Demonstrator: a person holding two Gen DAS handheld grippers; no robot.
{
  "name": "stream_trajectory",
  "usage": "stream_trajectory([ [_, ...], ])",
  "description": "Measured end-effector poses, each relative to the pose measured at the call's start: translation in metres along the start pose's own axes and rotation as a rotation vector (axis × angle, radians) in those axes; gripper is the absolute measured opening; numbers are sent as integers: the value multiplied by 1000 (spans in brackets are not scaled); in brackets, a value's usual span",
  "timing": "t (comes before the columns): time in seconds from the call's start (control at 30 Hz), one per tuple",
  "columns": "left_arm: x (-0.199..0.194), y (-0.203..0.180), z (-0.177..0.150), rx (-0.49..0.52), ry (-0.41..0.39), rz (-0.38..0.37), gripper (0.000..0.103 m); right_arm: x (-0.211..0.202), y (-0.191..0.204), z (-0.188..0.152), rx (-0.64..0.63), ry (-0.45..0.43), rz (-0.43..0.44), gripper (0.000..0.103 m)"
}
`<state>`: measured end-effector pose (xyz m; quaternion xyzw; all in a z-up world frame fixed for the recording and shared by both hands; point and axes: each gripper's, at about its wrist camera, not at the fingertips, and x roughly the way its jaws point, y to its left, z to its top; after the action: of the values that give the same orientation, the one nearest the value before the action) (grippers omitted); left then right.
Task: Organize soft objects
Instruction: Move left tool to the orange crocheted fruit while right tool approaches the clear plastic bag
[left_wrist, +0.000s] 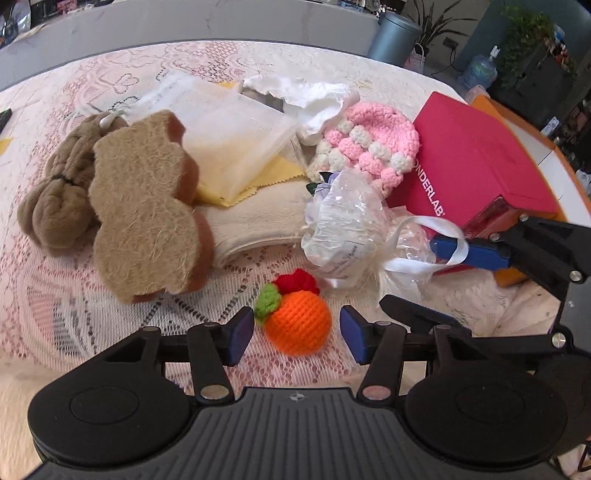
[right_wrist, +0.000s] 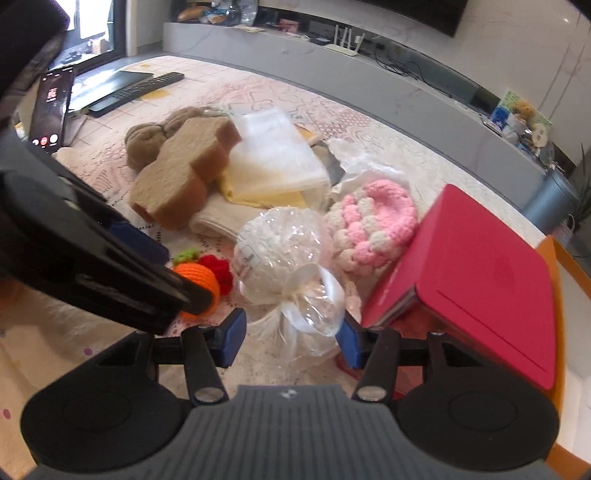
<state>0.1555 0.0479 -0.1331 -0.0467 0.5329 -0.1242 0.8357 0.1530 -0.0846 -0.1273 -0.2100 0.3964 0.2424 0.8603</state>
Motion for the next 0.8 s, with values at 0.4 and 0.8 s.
stream_trajectory([
  [0.4,-11,27,-10,-91,-14,-14,46,4,4,3,-25,3,-24,54],
  [0.8,-28,41,-14,-157,-59,-20,46,21,31,21,-255,36,-139,58],
])
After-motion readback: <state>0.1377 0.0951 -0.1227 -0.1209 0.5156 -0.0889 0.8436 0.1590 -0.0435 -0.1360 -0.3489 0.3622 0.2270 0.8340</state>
